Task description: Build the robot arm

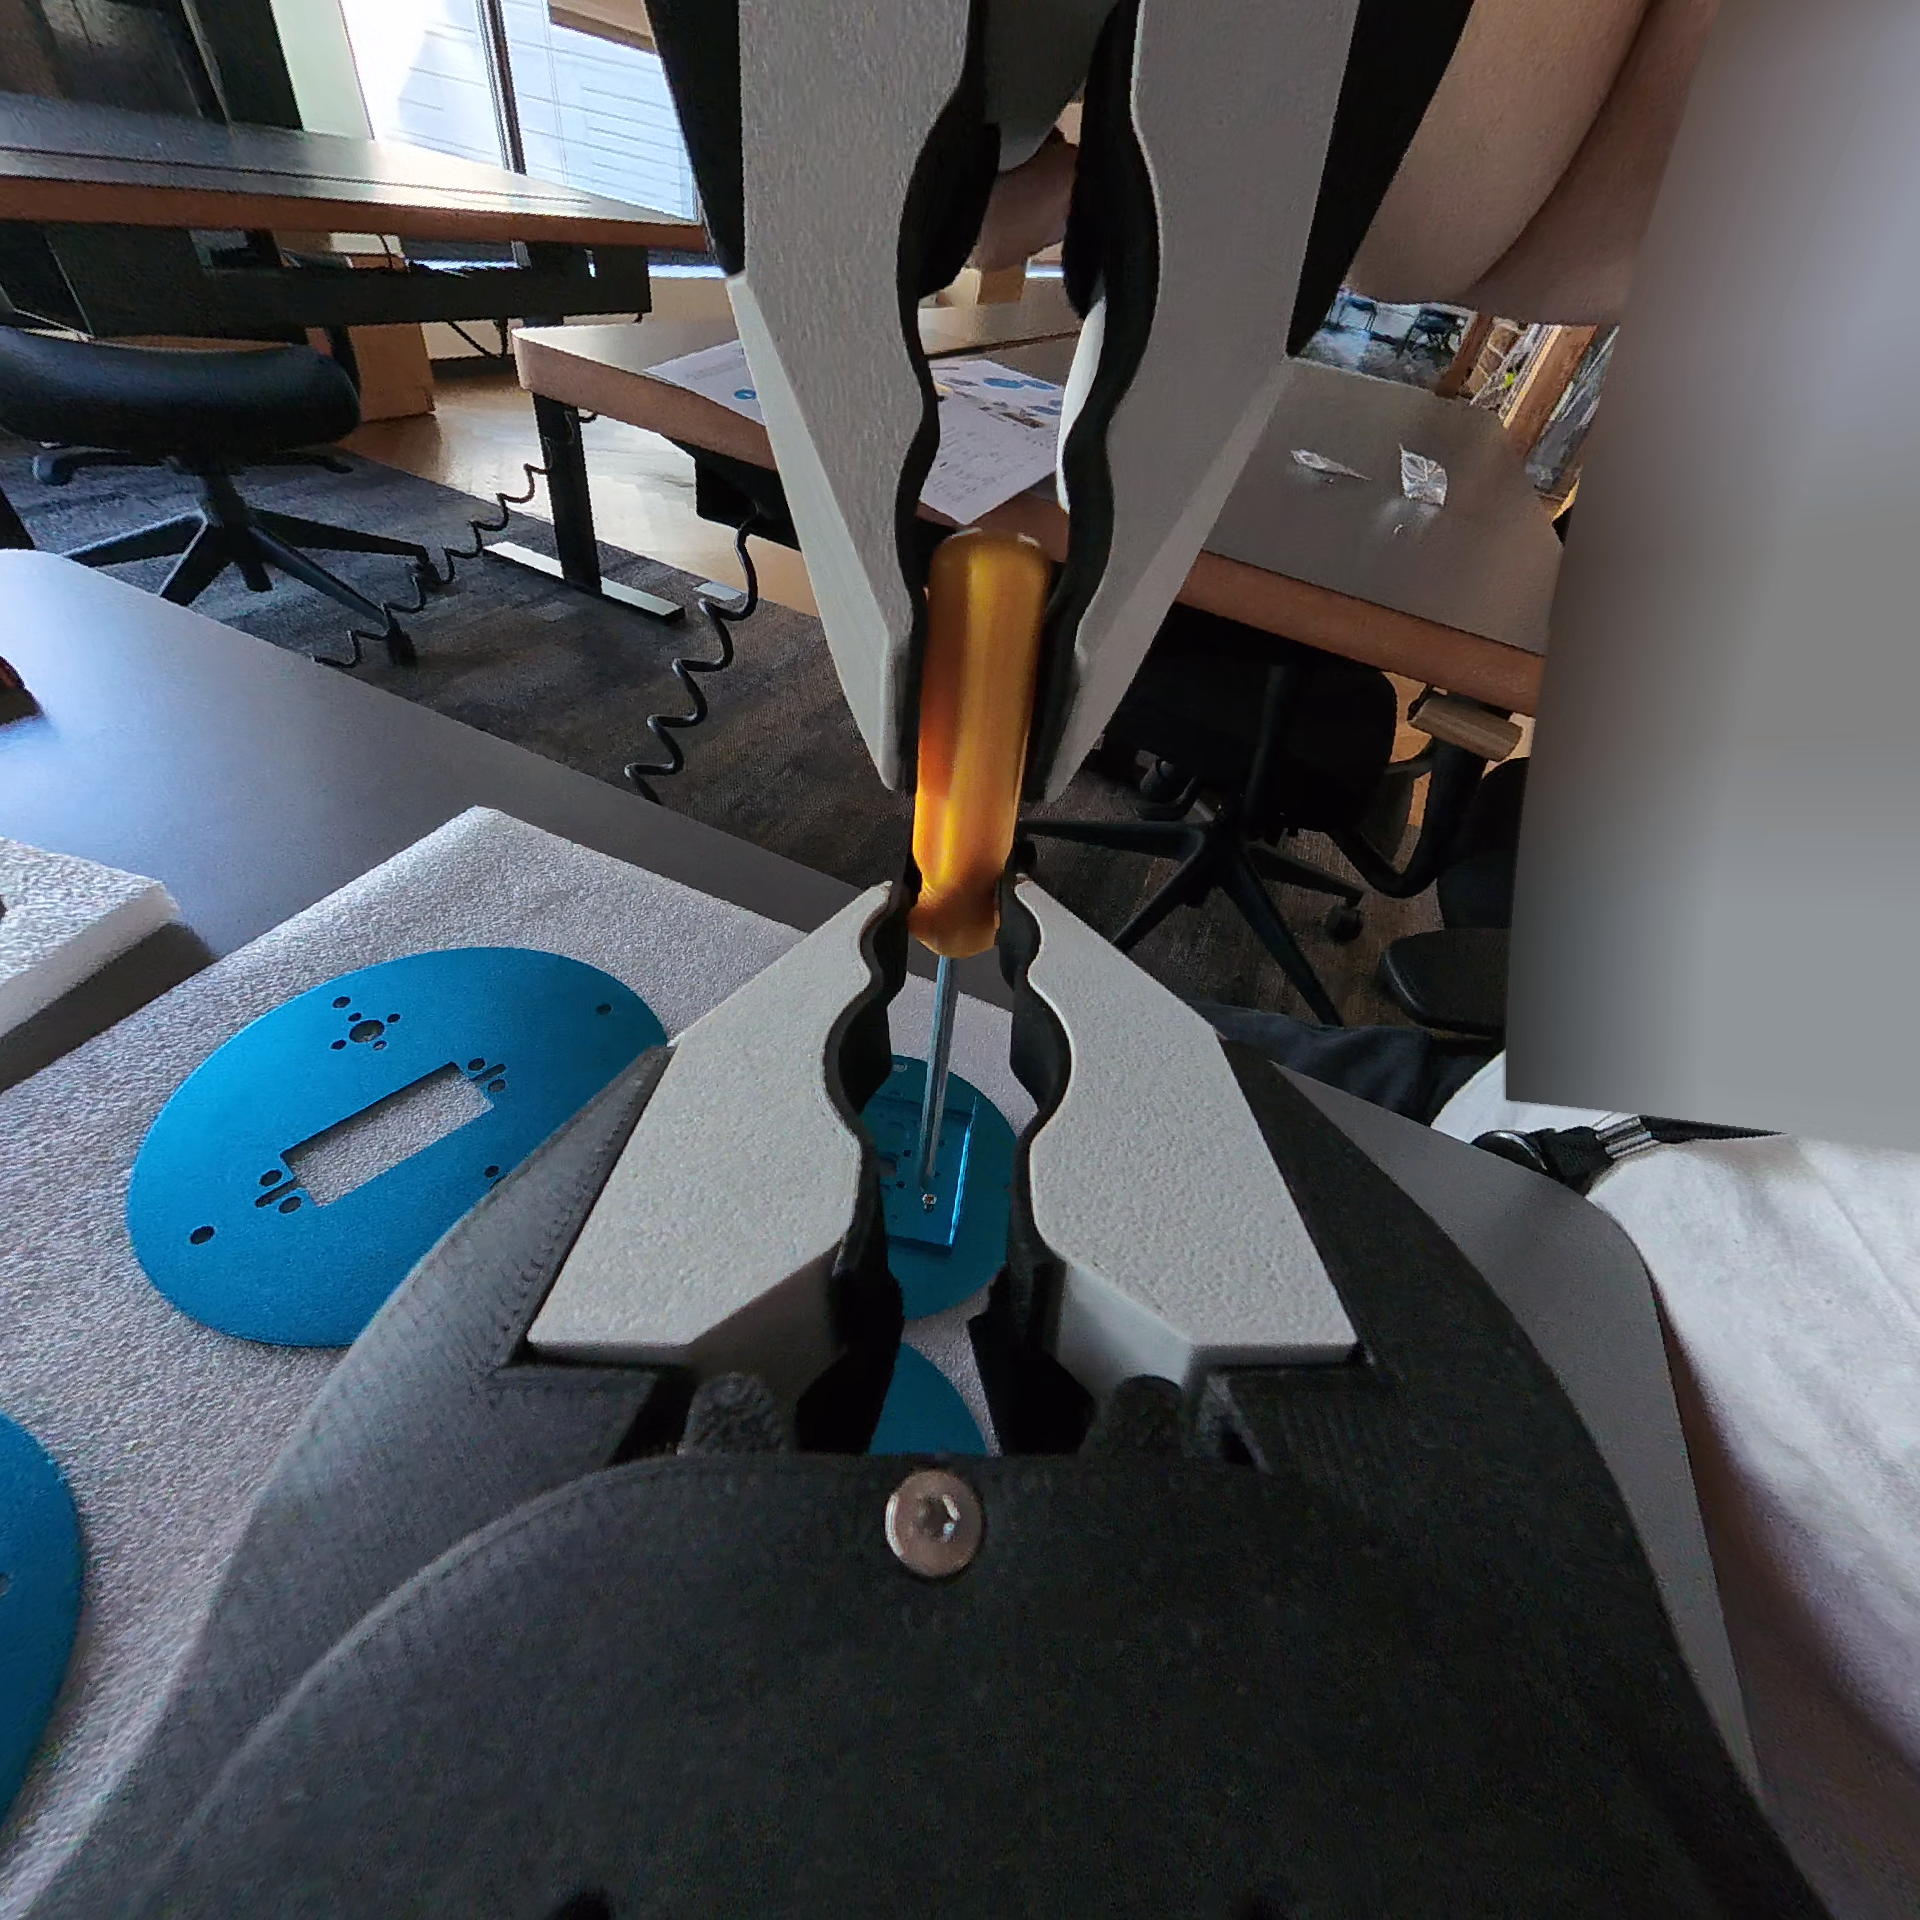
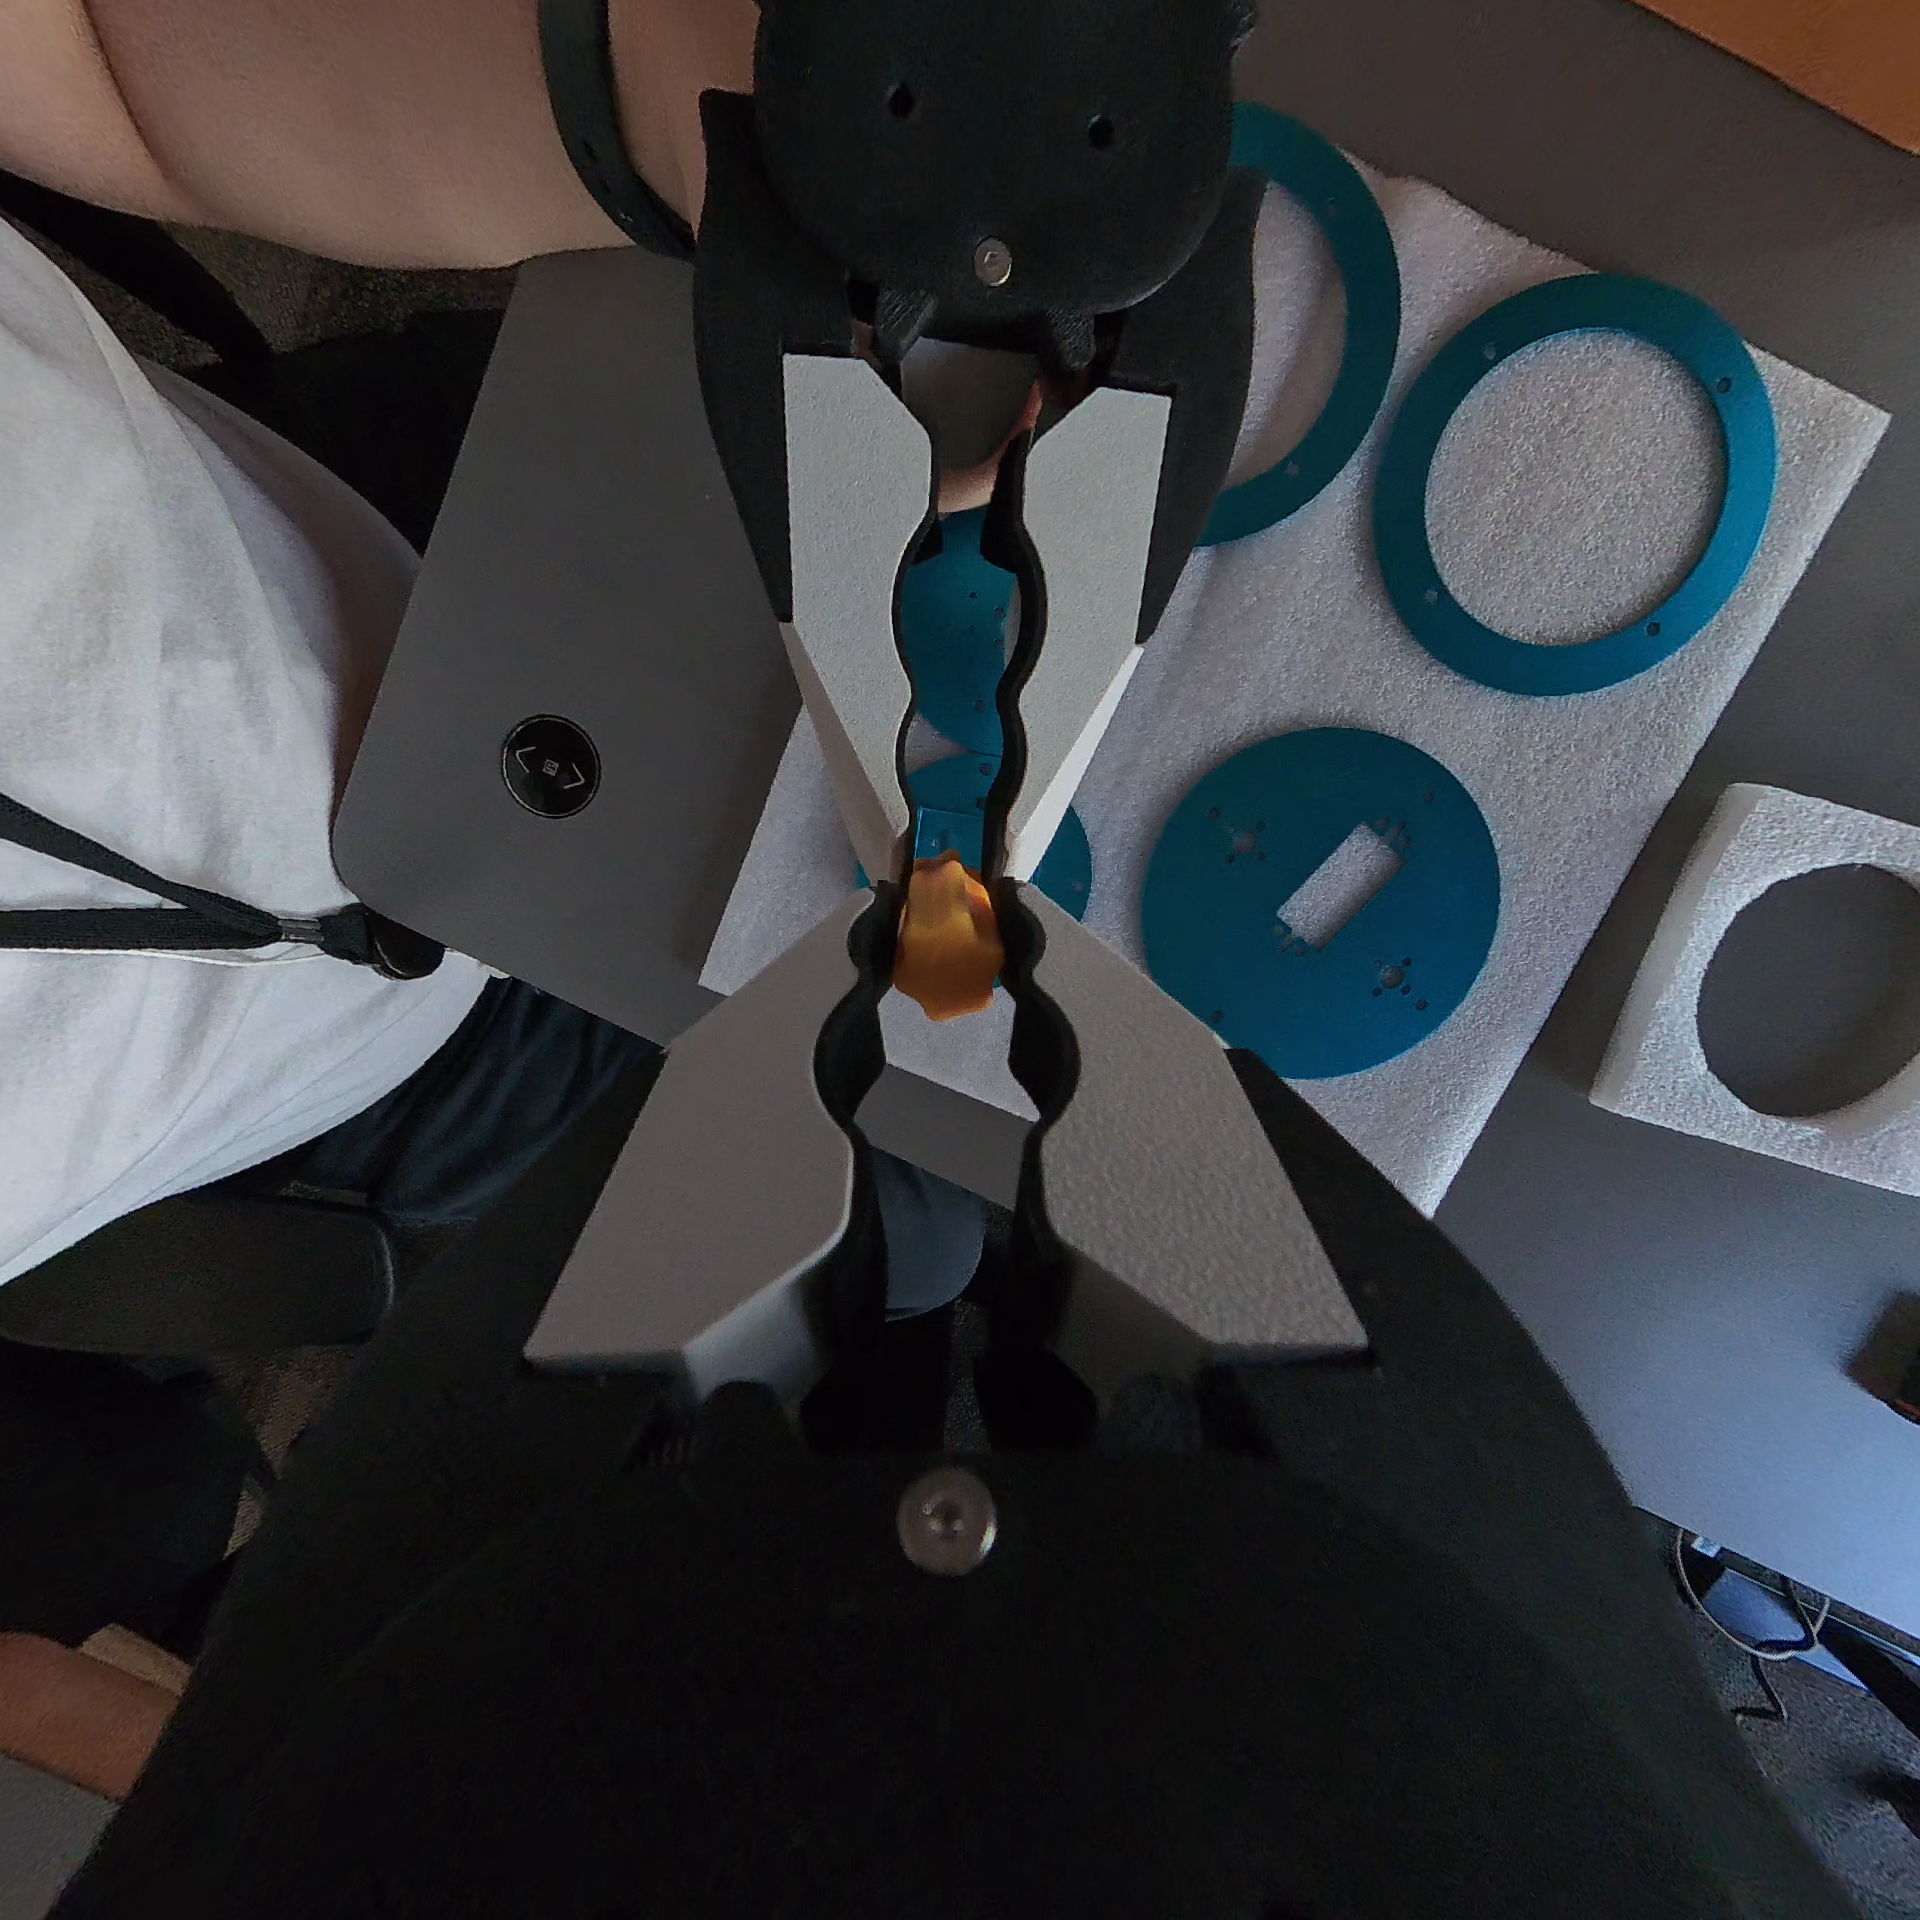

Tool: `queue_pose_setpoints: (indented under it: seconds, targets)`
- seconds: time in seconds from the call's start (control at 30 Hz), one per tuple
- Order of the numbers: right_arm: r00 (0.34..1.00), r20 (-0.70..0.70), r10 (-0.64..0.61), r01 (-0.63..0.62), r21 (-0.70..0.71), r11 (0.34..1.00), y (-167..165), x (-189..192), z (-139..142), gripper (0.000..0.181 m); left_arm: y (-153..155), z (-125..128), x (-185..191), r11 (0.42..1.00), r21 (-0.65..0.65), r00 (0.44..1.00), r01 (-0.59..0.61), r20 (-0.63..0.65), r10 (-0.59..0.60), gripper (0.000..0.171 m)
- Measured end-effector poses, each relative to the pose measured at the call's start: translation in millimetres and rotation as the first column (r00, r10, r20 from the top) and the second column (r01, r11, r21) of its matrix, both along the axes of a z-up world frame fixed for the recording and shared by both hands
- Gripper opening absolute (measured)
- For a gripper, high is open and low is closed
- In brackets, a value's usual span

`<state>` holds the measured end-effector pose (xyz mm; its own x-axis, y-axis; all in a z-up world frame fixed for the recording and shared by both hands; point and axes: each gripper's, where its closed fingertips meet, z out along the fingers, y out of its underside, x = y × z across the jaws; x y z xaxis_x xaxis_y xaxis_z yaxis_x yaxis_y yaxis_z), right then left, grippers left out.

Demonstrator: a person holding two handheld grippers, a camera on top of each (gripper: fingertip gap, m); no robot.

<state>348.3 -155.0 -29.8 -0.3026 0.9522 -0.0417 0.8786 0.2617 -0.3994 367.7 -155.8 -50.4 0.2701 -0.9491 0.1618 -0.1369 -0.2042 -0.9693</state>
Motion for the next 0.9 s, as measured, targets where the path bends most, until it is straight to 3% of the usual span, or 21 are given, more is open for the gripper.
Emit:
queue_pose_setpoints:
  seconds: [0.9]
  targets:
    - [1.0,0.023,0.016,-0.016,-0.009,1.0,-2.5,1.4,-7.3,0.018,-2.7,-7.2,2.1,1.0,-0.013,1.0,0.0,0.001,0.0,0.015]
